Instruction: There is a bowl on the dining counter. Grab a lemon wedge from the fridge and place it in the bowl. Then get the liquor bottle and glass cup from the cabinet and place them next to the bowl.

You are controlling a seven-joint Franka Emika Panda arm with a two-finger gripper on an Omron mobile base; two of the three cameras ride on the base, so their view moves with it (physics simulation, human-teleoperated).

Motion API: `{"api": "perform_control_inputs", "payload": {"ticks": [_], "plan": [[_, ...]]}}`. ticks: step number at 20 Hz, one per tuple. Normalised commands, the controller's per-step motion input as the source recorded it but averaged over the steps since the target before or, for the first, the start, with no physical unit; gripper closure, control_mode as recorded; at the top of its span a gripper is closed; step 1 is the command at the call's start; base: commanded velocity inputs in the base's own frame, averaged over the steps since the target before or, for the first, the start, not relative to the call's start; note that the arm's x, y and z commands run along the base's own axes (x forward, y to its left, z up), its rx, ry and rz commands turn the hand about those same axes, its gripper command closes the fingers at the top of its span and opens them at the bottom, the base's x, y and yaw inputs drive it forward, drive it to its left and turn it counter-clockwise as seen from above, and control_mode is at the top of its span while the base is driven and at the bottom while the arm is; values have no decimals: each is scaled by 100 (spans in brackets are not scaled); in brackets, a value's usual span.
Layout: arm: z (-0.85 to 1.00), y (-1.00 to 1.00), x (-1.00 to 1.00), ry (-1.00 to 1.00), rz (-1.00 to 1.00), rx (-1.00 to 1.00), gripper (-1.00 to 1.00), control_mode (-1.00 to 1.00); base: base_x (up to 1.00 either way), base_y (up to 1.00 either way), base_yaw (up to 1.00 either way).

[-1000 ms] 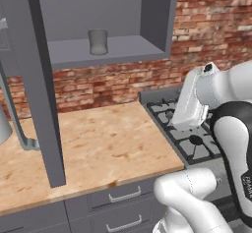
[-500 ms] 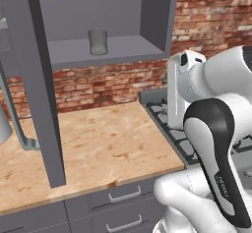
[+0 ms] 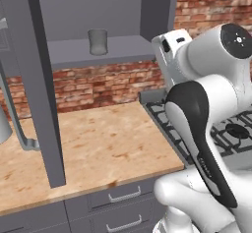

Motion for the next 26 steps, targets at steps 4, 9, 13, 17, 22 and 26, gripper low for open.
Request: {"api": "perform_control_inputs", "payload": {"ticks": [4, 9, 13, 17, 22, 26], "plan": [[10, 9, 35, -9, 17, -21, -100, -100, 0, 0, 0], [0, 7, 41, -1, 13, -1, -100, -100, 0, 0, 0], [0, 1, 41, -4, 7, 3, -100, -100, 0, 0, 0], [0, 5, 33, -8, 1, 3, -100, -100, 0, 0, 0], [0, 21, 17, -17, 0, -1, -100, -100, 0, 0, 0], [0, 6, 0, -27, 0, 0, -100, -100, 0, 0, 0]]}}
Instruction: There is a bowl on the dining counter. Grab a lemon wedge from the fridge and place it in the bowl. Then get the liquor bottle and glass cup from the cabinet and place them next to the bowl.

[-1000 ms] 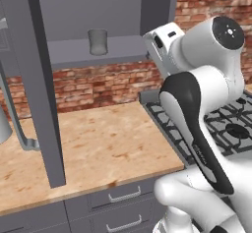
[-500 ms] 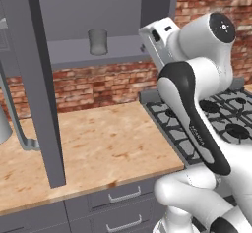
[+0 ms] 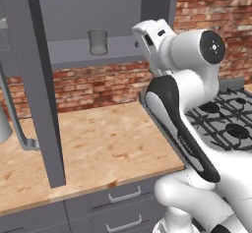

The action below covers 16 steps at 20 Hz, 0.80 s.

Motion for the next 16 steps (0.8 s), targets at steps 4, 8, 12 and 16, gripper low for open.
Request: {"api": "perform_control_inputs", "payload": {"ticks": [4, 8, 12, 16], "plan": [[0, 0, 0, -29, 0, 0, -100, -100, 0, 0, 0], [0, 7, 0, -24, 0, 0, -100, -100, 0, 0, 0], [0, 8, 0, -19, 0, 0, -100, -100, 0, 0, 0], [0, 5, 1, -6, 0, 0, -100, -100, 0, 0, 0]]}}
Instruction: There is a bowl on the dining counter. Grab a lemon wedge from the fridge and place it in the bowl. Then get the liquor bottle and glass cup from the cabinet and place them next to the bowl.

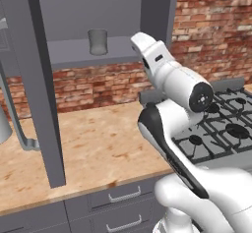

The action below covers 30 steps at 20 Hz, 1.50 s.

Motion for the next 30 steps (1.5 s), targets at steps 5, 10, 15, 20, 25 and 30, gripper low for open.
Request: {"api": "perform_control_inputs", "payload": {"ticks": [5, 10, 15, 20, 25, 30], "plan": [[7, 0, 32, 0, 0, 1, -100, -100, 0, 0, 0], [25, 6, 39, 3, 1, -1, -100, -100, 0, 0, 0], [7, 5, 3, 3, 0, 0, -100, -100, 0, 0, 0], [2, 31, 26, 15, 0, 0, -100, -100, 0, 0, 0], [10, 48, 47, 33, 2, -1, -100, -100, 0, 0, 0], [3, 15, 37, 26, 1, 0, -100, -100, 0, 0, 0]]}}
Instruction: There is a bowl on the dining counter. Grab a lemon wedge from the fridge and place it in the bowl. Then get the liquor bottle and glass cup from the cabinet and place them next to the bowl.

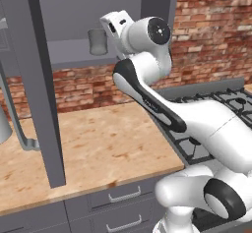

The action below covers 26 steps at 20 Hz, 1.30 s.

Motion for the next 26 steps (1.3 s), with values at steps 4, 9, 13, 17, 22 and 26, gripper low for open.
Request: {"api": "perform_control_inputs", "payload": {"ticks": [4, 9, 13, 17, 22, 26], "plan": [[0, 0, 8, 2, 0, 0, -100, -100, 0, 0, 0], [0, 0, 29, 4, 0, 0, -100, -100, 0, 0, 0], [-1, 0, 26, 0, 0, 0, -100, -100, 0, 0, 0], [-6, 0, 10, 0, 0, 0, -100, -100, 0, 0, 0], [-7, 0, 14, 0, 0, 0, -100, -100, 0, 0, 0], [-1, 0, 27, 0, 0, 2, -100, -100, 0, 0, 0]]}}
